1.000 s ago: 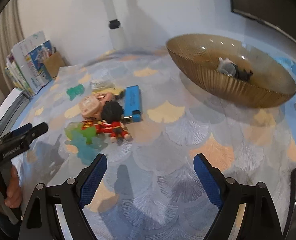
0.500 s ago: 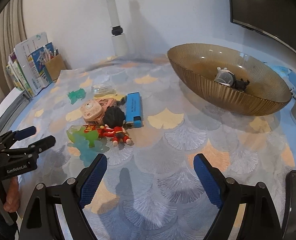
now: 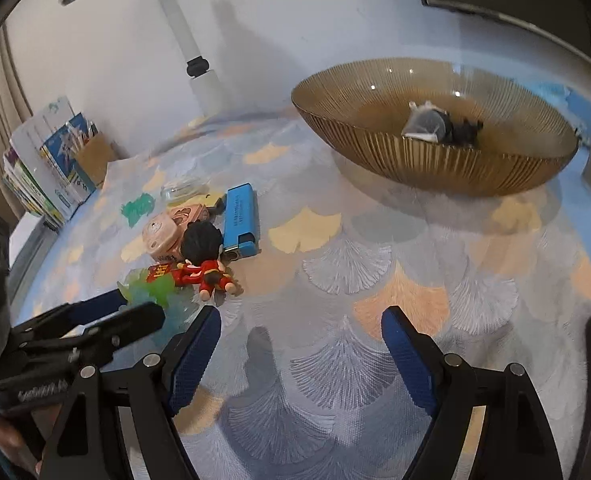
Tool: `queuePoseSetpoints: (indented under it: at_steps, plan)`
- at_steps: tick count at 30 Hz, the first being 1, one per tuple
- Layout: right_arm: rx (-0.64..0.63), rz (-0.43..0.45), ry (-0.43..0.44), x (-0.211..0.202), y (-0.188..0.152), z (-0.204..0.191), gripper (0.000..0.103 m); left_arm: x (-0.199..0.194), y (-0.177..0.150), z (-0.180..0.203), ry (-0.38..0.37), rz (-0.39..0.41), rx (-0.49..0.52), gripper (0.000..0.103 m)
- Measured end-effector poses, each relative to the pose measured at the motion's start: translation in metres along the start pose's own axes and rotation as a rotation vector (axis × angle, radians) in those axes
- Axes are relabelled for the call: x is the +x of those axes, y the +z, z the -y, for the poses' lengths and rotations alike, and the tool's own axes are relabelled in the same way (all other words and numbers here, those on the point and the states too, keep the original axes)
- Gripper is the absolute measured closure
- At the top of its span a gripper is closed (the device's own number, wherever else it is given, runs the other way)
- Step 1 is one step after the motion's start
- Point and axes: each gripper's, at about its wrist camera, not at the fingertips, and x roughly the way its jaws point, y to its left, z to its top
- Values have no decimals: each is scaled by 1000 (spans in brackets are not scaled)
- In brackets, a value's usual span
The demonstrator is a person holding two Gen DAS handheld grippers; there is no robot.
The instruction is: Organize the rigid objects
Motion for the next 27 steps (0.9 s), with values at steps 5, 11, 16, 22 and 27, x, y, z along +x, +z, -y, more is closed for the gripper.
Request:
queuePoseSetpoints:
  at_steps: [5, 11, 16, 22, 27]
  plan:
    - [-57, -23, 4, 4, 0, -12, 21, -20, -14, -25, -4, -15, 16, 31]
    - [-108, -82, 49, 9, -1, -25, 21, -32, -27, -38, -14, -45, 28, 33]
    - [-120, -120, 119, 8, 2, -39, 25, -27, -27, -23, -72, -63, 71, 33]
    - [-181, -119, 152, 1, 15, -59, 37, -13, -19, 1, -86, -60, 115, 33]
    - [-225, -134, 155, 1, 18, -66, 37, -11, -21, 11, -82, -53, 132, 42]
